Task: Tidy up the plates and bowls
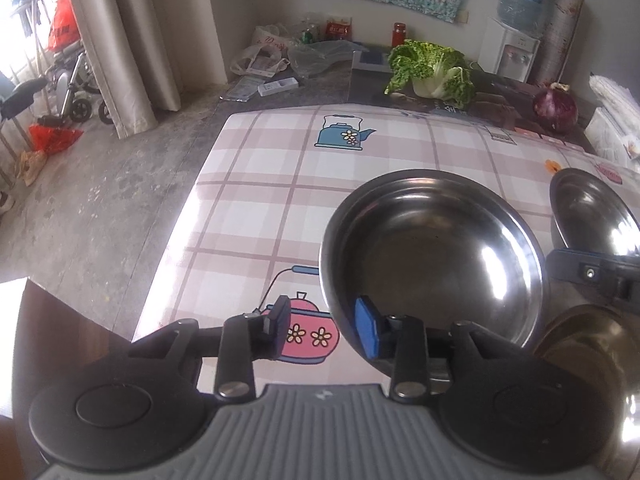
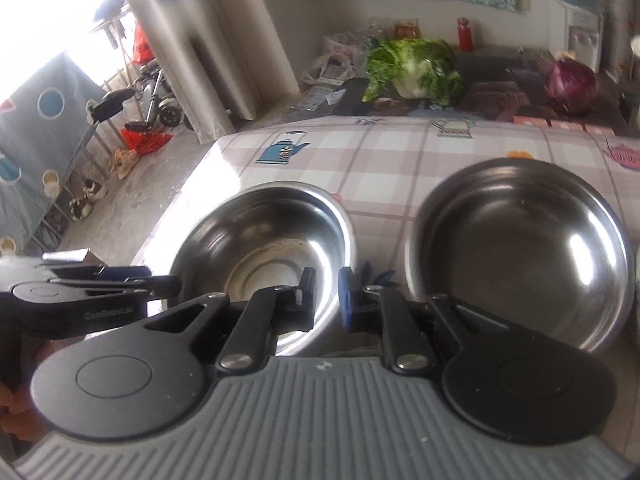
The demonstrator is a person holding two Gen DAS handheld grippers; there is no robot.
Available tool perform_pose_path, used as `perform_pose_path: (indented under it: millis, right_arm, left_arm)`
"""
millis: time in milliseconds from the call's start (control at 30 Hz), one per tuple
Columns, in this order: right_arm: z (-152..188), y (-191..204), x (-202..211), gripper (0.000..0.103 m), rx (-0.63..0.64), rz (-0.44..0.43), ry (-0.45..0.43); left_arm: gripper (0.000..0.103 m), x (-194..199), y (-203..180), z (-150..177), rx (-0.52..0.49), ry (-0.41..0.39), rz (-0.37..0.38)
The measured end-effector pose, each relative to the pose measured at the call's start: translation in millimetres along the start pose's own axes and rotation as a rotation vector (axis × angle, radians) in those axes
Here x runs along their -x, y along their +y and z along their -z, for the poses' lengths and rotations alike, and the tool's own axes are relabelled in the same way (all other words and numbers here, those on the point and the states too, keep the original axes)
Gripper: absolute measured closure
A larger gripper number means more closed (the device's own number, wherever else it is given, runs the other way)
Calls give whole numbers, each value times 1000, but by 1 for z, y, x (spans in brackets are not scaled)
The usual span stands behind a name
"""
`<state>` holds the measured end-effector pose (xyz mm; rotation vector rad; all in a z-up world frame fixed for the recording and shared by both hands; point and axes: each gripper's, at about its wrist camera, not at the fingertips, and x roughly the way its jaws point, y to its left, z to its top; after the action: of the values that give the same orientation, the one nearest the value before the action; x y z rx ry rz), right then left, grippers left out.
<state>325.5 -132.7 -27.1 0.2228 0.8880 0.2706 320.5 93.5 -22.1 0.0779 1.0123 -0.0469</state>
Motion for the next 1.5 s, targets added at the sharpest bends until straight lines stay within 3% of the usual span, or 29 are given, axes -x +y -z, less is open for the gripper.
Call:
perform_pose_path:
  millis: [200, 467, 733, 967, 1500]
  right_arm:
    - [-6, -17, -8, 91, -95, -40, 45]
    - [-9, -26, -25, 91, -163, -48, 93]
    - [-14, -23, -39, 90, -194, -90, 119]
    - [-13, -17, -50, 93, -175, -89, 127]
    - [-21, -14, -11, 93, -135, -121, 62]
  left_arm:
    - [67, -12, 0, -2, 8, 31, 15]
    - [83, -17, 0, -4, -1, 29, 34]
    - [79, -19, 12, -5, 25, 38, 45]
    - [85, -17, 6, -5, 8, 15, 20]
    - [85, 24, -1, -8, 0, -47, 27]
